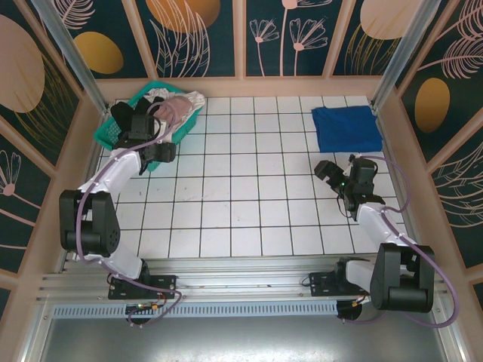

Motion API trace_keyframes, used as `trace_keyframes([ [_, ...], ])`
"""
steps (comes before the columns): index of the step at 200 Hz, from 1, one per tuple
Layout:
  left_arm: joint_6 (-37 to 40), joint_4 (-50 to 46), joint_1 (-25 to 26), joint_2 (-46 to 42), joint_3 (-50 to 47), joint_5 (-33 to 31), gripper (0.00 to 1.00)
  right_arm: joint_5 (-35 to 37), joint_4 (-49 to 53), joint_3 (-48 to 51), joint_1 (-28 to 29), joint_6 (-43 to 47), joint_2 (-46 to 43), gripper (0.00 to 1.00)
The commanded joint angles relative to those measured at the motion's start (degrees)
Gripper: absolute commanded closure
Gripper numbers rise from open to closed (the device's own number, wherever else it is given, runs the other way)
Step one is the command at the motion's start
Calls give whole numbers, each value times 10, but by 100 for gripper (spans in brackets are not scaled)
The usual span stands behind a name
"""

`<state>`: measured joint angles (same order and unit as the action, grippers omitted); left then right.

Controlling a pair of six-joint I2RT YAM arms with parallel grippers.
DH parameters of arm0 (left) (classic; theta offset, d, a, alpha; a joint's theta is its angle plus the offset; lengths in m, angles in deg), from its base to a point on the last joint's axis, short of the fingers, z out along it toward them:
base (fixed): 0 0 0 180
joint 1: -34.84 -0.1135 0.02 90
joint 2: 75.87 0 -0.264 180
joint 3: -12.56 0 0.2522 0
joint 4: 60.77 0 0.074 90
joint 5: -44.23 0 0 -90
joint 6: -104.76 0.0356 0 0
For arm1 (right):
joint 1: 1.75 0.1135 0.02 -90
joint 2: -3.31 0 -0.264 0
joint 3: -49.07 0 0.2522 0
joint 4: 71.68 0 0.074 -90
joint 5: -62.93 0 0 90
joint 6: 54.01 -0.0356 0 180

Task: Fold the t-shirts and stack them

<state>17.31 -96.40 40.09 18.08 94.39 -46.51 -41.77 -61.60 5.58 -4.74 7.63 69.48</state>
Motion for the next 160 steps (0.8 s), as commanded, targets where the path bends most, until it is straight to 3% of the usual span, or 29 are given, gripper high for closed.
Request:
trace_keyframes([
  [1,28,-30,0,39,27,-36,37,-8,-21,1,-1,9,5,7],
  [23,34,-37,0,93,59,-61,39,-9,-23,5,-2,8,4,7],
  [43,24,-38,0,114,69,-59,49,-8,-26,11,-2,7,-4,7],
  [76,-30,-29,0,87,37,-72,79,-5,-24,10,-2,8,-7,7],
  [92,-73,-30,0,65,19,-101,87,-7,-25,7,-2,9,-3,7],
  [113,-89,-31,0,46,6,-121,90,-9,-28,6,-2,10,1,7],
  [160,-36,-1,-13,71,35,-158,99,-9,-36,9,-2,9,9,7],
])
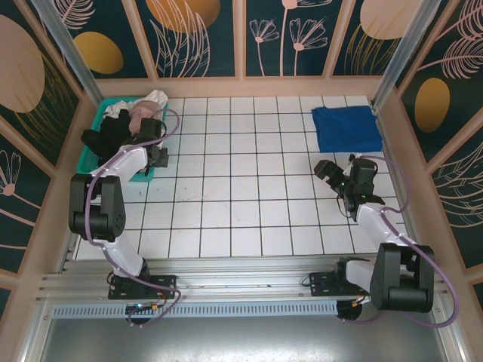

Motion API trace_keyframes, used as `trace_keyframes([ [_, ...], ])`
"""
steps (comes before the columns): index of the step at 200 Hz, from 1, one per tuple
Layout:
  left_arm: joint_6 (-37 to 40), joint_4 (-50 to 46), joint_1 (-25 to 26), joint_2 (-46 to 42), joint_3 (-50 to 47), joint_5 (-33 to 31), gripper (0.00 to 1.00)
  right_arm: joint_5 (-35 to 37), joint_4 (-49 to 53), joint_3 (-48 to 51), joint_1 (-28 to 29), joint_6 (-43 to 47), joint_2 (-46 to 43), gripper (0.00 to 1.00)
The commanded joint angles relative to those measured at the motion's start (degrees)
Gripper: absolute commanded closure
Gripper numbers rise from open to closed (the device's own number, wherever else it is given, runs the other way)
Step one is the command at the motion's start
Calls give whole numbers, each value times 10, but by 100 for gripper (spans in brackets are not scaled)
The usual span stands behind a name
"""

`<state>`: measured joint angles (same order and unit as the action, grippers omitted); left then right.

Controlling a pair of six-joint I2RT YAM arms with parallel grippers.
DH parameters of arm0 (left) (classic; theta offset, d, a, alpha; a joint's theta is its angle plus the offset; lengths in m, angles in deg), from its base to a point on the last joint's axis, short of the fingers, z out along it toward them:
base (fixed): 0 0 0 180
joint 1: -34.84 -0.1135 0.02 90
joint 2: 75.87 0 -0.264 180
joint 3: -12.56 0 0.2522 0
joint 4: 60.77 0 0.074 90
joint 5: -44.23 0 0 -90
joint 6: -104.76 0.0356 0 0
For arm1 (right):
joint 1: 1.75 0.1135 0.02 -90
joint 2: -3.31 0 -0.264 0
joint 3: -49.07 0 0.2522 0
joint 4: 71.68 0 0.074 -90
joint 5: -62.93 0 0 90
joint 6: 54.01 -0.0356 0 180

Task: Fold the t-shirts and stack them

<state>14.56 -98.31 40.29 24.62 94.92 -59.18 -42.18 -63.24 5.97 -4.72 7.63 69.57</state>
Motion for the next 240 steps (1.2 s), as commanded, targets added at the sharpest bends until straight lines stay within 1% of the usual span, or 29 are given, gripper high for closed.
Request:
trace_keyframes([
  [1,-9,18,-16,6,31,-33,99,-4,-20,5,-2,9,9,7],
  [40,14,2,-44,38,80,-60,100,-3,-20,5,-2,9,9,7],
  [74,33,19,-53,43,80,-64,100,0,-17,3,-2,9,10,7],
  [115,49,18,-64,65,101,-82,100,1,-14,2,-2,8,7,7],
  [124,45,23,-66,68,102,-99,99,3,-14,3,-2,8,6,7],
  [137,33,13,-66,77,112,-124,87,3,-14,5,-2,8,5,7],
  [155,12,-19,-65,84,137,-114,71,0,-13,4,-1,7,1,7],
  [171,-10,-44,-64,67,152,-64,61,5,-7,2,3,8,-7,7],
  [181,-26,-49,-63,43,150,-21,59,11,-3,0,6,9,-13,7],
  [187,-34,-45,-62,25,144,6,57,14,-2,-2,10,10,-17,7],
  [201,-52,-23,-61,-18,121,71,50,26,3,-9,22,12,-23,7],
  [209,-63,-5,-61,-48,107,91,46,33,5,-13,29,15,-23,7],
  [215,-73,9,-61,-62,98,88,41,38,5,-16,35,16,-22,7],
  [219,-81,18,-61,-68,94,81,35,40,5,-18,39,17,-21,7],
  [225,-90,30,-62,-71,92,62,24,43,4,-21,46,18,-17,7],
  [228,-96,32,-62,-68,94,48,21,44,3,-23,50,19,-16,7],
  [233,-104,30,-62,-60,103,26,18,46,1,-24,55,20,-12,7],
  [240,-115,16,-66,-40,127,6,16,47,-2,-26,61,21,-6,8],
])
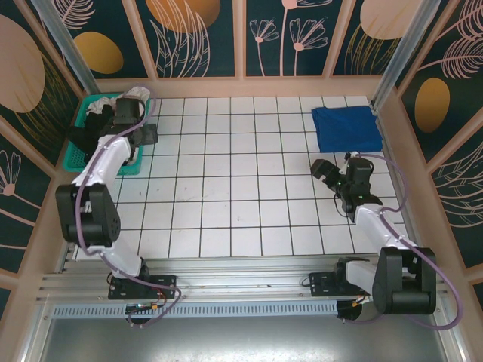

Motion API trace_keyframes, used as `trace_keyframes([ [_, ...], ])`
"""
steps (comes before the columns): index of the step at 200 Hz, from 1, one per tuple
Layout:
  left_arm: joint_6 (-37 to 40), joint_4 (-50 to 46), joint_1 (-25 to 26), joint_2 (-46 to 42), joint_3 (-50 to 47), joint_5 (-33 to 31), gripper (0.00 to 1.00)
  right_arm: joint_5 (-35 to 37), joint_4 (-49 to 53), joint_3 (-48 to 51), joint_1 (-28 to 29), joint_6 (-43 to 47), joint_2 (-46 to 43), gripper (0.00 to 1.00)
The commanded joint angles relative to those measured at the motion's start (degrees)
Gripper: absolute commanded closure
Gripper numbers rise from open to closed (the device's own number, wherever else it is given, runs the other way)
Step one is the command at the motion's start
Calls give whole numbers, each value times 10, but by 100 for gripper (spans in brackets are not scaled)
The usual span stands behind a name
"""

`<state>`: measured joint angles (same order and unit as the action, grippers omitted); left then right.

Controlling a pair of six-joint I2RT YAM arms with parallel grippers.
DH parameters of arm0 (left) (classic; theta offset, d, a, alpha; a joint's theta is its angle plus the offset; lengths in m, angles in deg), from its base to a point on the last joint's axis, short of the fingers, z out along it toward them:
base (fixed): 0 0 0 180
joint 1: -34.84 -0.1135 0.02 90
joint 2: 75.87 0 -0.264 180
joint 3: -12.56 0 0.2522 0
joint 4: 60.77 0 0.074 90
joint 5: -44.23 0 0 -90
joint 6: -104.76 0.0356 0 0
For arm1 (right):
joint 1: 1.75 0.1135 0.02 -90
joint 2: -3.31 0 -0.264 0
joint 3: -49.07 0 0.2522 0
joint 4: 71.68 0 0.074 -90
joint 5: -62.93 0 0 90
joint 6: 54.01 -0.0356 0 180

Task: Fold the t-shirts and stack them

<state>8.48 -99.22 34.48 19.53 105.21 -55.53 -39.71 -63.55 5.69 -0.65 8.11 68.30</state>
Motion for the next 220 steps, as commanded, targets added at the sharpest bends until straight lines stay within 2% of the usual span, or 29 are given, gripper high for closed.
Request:
trace_keyframes([
  [1,-55,23,-8,14,28,-31,16,23,1,-24,21,16,7,8],
  [27,-75,-26,-17,122,132,-28,20,23,-7,-28,34,18,27,8],
  [58,-93,-40,-28,200,224,-45,23,14,-18,-26,47,22,29,10],
  [79,-100,-58,-40,245,293,-36,31,14,-16,-22,51,29,27,12],
  [95,-100,-74,-43,271,338,-39,46,16,-18,-14,52,29,20,14],
  [123,-97,-76,-43,276,363,-43,56,8,-30,2,53,24,11,15],
  [142,-93,-79,-44,281,372,-58,52,6,-32,4,53,25,12,15],
  [157,-90,-94,-45,298,391,-58,35,3,-35,4,54,25,13,15],
  [169,-86,-111,-47,316,411,-44,35,0,-36,4,54,25,13,15],
  [186,-86,-130,-49,335,433,-39,46,-4,-28,-6,55,31,13,16],
  [200,-86,-137,-49,334,445,-39,71,-2,-13,-19,57,38,9,16],
  [220,-85,-150,-49,316,474,-30,93,1,-7,-28,62,41,-4,18],
])
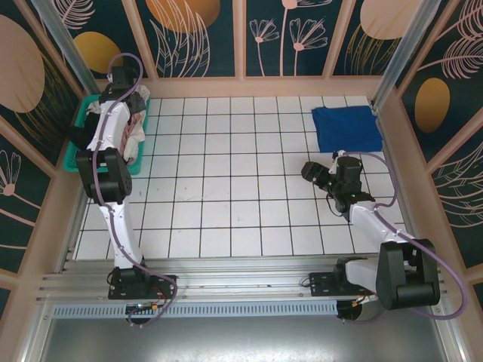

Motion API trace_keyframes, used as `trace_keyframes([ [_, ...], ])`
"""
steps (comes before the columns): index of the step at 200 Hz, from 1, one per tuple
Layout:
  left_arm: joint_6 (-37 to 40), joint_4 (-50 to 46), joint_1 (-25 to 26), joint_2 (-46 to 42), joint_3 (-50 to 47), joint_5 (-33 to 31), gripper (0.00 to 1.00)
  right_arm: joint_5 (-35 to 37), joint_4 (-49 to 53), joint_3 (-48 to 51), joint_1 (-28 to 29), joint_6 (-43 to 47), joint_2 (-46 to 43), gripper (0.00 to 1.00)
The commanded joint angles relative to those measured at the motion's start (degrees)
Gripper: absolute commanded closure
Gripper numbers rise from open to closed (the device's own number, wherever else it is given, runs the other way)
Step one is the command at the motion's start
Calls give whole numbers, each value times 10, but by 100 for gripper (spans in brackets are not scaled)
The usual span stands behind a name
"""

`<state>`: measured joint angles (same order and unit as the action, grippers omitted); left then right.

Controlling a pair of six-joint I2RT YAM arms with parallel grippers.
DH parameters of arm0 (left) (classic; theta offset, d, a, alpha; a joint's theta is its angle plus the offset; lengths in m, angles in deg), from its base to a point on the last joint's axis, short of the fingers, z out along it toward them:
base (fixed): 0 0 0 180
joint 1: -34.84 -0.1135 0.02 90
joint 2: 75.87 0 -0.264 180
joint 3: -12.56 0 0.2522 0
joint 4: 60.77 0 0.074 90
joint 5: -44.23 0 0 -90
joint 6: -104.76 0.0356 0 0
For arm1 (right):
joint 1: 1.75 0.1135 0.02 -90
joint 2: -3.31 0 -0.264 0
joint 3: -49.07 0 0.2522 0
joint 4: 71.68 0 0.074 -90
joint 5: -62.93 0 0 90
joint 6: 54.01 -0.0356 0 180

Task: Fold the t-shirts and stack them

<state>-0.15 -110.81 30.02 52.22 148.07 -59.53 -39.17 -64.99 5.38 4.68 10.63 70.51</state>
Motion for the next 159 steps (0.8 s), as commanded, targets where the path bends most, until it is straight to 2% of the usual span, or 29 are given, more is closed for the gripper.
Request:
trace_keyframes([
  [1,2,-35,-4,-13,47,10,94,-5,7,-26,9,16,-27,18],
  [9,2,-42,-5,-28,61,15,100,-9,6,-28,10,15,-32,19],
  [36,13,-31,-5,-113,85,44,100,-24,-1,-34,15,12,-37,21],
  [53,44,18,-5,-183,82,107,100,-31,-6,-37,18,11,-38,21],
  [67,49,70,-5,-237,75,130,100,-39,-15,-39,20,9,-38,21],
  [80,47,120,-4,-282,62,114,100,-49,-23,-42,21,8,-34,21],
  [103,49,181,-4,-336,54,31,100,-61,-34,-45,25,7,-31,22],
  [119,41,197,-5,-343,73,38,100,-64,-37,-45,26,8,-29,22],
  [137,-1,212,-4,-342,89,137,100,-66,-42,-46,27,7,-27,22],
  [150,-57,236,1,-340,93,262,100,-73,-49,-48,27,4,-30,22],
  [159,-77,247,24,-337,97,328,100,-83,-59,-48,28,1,-33,22],
])
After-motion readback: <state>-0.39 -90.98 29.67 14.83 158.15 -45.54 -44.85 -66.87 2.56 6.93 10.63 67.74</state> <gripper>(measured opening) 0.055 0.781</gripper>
